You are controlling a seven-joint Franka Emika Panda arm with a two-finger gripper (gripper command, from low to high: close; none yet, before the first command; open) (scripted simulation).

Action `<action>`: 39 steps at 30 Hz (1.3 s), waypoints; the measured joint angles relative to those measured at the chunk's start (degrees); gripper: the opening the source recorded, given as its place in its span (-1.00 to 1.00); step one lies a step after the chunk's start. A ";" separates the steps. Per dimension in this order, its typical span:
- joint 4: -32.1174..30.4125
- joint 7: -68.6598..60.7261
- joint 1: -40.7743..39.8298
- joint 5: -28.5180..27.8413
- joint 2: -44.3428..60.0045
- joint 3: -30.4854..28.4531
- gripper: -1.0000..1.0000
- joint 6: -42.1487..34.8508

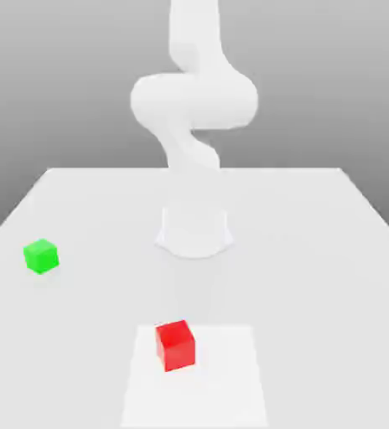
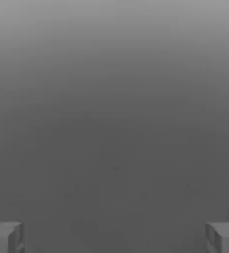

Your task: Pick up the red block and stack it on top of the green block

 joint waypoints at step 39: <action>-23.78 -26.54 -2.46 4.45 54.92 -2.08 -1.00 37.71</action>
